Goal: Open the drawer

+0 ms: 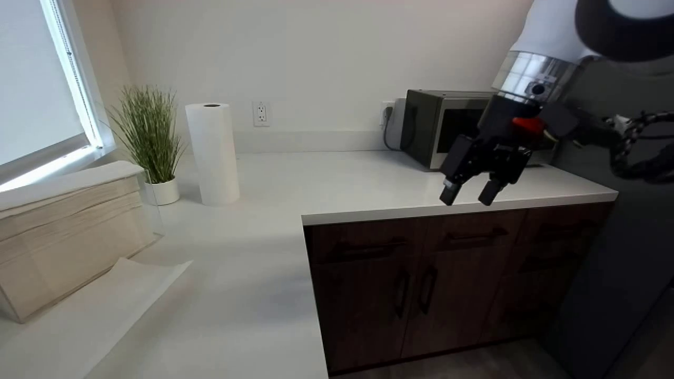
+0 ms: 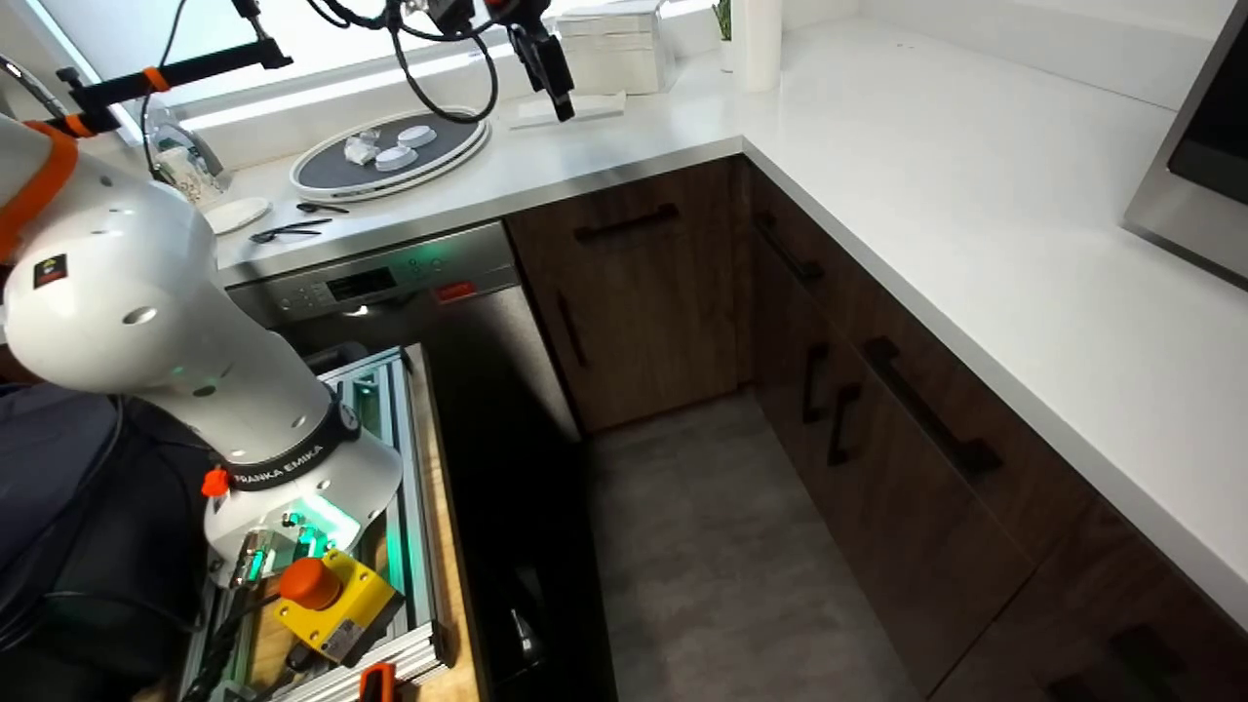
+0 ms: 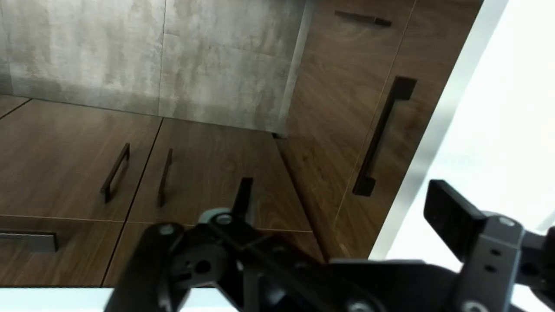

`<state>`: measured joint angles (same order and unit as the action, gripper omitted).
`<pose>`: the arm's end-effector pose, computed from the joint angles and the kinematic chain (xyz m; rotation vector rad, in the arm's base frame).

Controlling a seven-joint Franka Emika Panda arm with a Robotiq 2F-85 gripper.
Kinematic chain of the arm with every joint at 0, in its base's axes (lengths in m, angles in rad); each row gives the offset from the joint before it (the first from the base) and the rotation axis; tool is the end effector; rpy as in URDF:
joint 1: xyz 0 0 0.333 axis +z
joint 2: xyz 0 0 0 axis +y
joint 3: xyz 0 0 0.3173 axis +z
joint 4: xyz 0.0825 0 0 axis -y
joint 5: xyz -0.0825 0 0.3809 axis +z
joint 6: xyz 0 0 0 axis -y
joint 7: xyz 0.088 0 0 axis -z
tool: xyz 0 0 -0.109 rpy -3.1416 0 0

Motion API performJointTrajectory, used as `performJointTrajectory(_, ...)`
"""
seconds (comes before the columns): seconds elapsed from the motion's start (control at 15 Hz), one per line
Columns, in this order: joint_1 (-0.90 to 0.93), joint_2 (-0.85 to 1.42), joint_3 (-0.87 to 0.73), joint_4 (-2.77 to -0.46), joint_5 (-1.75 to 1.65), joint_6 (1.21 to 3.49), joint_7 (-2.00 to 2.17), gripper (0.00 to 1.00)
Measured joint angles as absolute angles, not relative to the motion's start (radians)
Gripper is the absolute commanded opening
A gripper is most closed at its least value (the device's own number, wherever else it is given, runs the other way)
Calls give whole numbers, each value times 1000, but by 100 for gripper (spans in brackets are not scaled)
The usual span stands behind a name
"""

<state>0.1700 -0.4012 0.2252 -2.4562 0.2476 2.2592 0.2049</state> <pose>0.3999 0.1782 0.4598 -2.9606 -0.0636 -0.2335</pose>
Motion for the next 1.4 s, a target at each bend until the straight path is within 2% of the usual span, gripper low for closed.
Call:
performJointTrajectory(0.33,158,-201,253,-2444,211,2552,288,100)
performJointTrajectory(0.6,170,-41,255,-2405,212,2701,296,100)
performJointTrajectory(1.13,197,245,287,-2208,309,2725,218,100)
performJointTrajectory(1.4,196,293,305,-2158,334,2723,195,100)
